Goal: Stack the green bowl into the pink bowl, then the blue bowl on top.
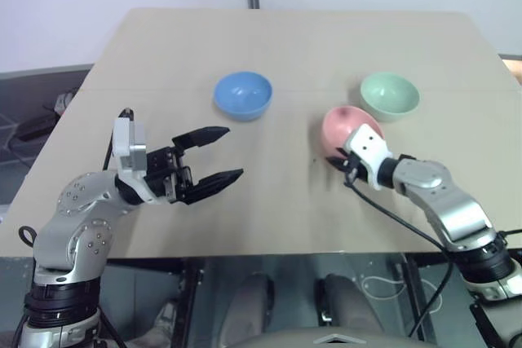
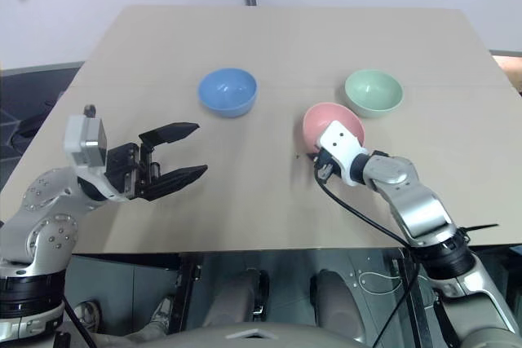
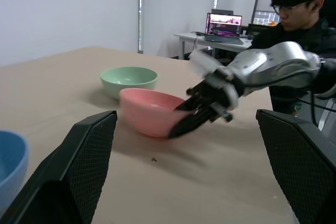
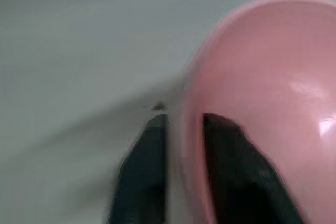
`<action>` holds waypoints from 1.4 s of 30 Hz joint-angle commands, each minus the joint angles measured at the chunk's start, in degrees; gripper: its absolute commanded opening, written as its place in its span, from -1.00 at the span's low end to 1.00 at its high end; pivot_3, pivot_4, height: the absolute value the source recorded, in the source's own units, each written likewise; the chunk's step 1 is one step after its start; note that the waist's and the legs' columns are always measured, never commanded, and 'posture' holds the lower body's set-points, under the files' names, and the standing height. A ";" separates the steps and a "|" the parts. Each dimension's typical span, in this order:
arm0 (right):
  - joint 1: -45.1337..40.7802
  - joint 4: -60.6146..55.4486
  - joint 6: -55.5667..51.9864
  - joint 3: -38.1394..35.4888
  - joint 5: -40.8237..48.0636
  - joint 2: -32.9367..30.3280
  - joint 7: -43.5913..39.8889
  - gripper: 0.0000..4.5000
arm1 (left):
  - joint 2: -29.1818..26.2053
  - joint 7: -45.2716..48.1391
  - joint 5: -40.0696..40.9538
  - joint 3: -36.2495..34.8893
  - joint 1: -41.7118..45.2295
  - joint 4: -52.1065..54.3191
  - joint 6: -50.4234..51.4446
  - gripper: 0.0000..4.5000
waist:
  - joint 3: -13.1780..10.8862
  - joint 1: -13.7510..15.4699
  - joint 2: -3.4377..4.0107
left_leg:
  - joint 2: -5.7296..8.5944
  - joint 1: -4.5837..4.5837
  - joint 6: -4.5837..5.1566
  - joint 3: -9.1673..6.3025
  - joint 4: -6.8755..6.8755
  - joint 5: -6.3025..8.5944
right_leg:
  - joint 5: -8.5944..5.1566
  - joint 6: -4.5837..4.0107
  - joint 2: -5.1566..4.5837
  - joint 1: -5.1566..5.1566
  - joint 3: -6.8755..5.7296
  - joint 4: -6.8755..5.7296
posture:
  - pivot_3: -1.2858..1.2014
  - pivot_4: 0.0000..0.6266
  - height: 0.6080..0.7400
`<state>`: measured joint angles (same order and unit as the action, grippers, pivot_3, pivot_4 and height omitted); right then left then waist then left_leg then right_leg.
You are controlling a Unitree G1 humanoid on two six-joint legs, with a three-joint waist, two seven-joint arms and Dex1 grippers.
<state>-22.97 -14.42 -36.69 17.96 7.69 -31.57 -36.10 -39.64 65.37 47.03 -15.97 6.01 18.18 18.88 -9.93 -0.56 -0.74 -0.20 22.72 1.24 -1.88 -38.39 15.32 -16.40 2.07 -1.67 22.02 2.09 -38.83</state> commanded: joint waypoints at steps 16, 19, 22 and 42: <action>-17.86 30.85 26.59 -9.55 -7.31 -11.14 -7.28 0.54 | 3.20 -4.02 1.19 -0.99 -2.76 6.24 -0.31 1.00 | 0.01 -0.32 -0.03 | 0.03 0.05 0.01 0.17 0.02 0.01 | 0.01 0.00 -0.01 0.10 0.04 -0.02 | 0.03 -0.52 1.00; -22.24 43.92 35.07 -6.29 -11.55 -10.09 -8.76 0.54 | 3.19 -4.42 1.73 -1.30 -4.53 7.73 -0.02 1.00 | -0.03 -0.93 0.02 | 0.01 0.09 0.01 0.42 0.07 0.00 | 0.01 0.00 0.02 0.28 0.20 -0.06 | 0.03 -0.52 1.00; -25.74 53.42 39.57 -4.51 -14.10 -8.62 -9.99 0.54 | 3.16 -5.29 2.02 -2.14 -5.89 8.80 -0.04 1.00 | -0.03 -1.65 0.03 | -0.02 0.25 -0.02 0.50 0.09 -0.02 | 0.02 0.00 0.04 0.48 0.28 -0.08 | 0.03 -0.52 1.00; -17.05 14.85 24.31 -12.34 -1.48 -11.49 -20.20 -0.99 | 6.46 -21.38 -11.28 -0.13 -2.41 5.52 -2.97 1.00 | -0.04 -1.12 0.09 | -0.07 0.47 0.00 0.28 0.07 0.00 | 0.03 0.00 0.04 0.63 0.31 -0.12 | 0.03 -0.52 1.00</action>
<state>-43.05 14.52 -4.13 7.77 0.28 -41.35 -52.97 -33.71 46.96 39.06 -15.41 2.50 24.03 18.44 -9.97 -1.68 -0.65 -0.27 23.23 1.25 -1.60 -38.31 15.32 -16.37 2.08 -1.65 22.69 2.40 -38.94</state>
